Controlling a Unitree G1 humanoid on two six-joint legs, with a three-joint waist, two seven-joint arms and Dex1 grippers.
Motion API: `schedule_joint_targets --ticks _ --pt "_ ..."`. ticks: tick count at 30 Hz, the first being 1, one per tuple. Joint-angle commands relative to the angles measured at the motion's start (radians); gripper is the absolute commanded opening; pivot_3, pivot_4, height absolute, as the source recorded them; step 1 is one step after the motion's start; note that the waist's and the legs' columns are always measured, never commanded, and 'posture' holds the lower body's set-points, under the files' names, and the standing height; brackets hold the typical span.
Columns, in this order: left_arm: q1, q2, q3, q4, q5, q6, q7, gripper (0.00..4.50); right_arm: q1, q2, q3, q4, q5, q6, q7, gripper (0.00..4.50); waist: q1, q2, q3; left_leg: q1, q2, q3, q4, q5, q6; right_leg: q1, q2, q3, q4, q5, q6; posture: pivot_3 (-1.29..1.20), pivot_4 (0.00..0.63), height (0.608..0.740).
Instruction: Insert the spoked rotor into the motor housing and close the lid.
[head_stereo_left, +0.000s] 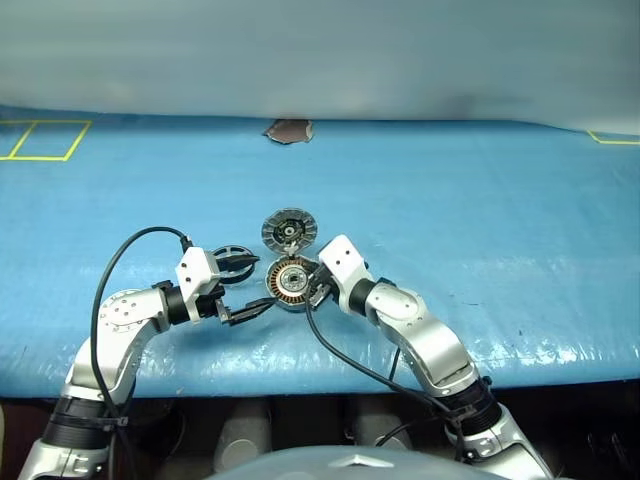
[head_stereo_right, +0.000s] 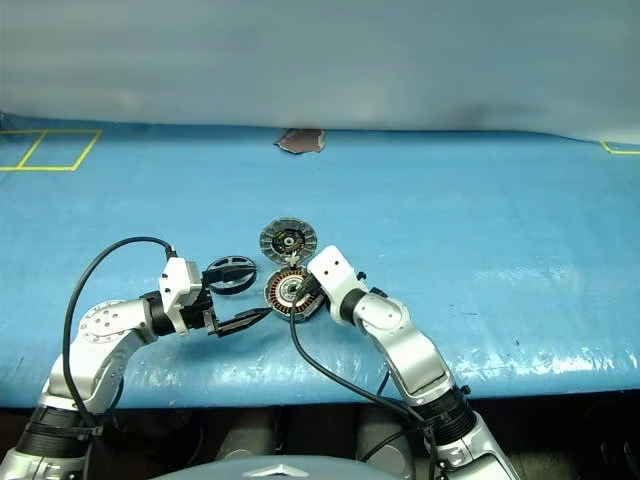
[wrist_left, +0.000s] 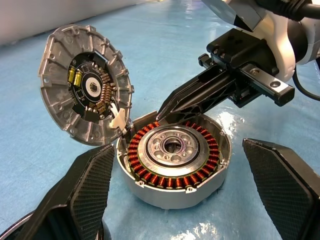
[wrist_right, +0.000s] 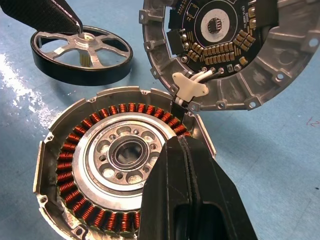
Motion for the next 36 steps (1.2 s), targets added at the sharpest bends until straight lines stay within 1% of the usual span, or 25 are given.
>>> schedule_joint_targets --ticks 1,14,24,32,36 --pt "-0.006 -0.002 0.008 -0.026 -0.01 -0.021 -0.001 4.5 -0.009 0.003 0.003 -0.044 -0.002 0.001 0.0 0.02 0.0 0.0 0.0 0.0 0.0 0.0 0.0 0.0 0.0 0.0 0.0 0.0 0.0 0.0 0.0 0.0 0.15 0.74" --pt "-0.006 -0.004 0.005 -0.02 -0.009 -0.022 -0.004 4.5 -0.01 0.012 0.045 -0.082 -0.001 0.021 0.008 0.02 -0.004 0.0 0.0 0.0 0.0 0.0 0.0 0.0 0.0 0.0 0.0 0.0 0.0 0.0 0.0 0.0 0.15 0.74" --pt "-0.004 -0.006 0.002 -0.019 -0.005 -0.024 -0.002 4.5 0.015 0.016 0.063 0.01 -0.004 0.036 0.01 0.02 -0.005 0.0 0.0 0.001 0.0 0.0 0.0 0.0 0.0 0.001 0.0 0.001 0.0 0.0 0.0 0.0 0.15 0.74" --pt "-0.001 -0.003 0.002 -0.02 -0.007 -0.023 -0.005 4.5 0.044 0.044 0.042 0.101 0.021 0.039 0.018 0.02 -0.006 -0.001 -0.001 0.003 0.0 0.001 0.001 0.0 0.0 0.003 0.001 0.002 0.001 0.0 0.0 0.0 0.15 0.74" --pt "0.004 -0.001 0.005 -0.022 -0.009 -0.022 -0.006 4.5 0.054 0.049 0.047 0.112 0.022 0.038 0.02 0.02 -0.006 -0.002 -0.002 0.004 0.0 0.001 0.001 0.0 0.0 0.003 0.001 0.002 0.001 0.0 0.0 0.0 0.15 0.74"
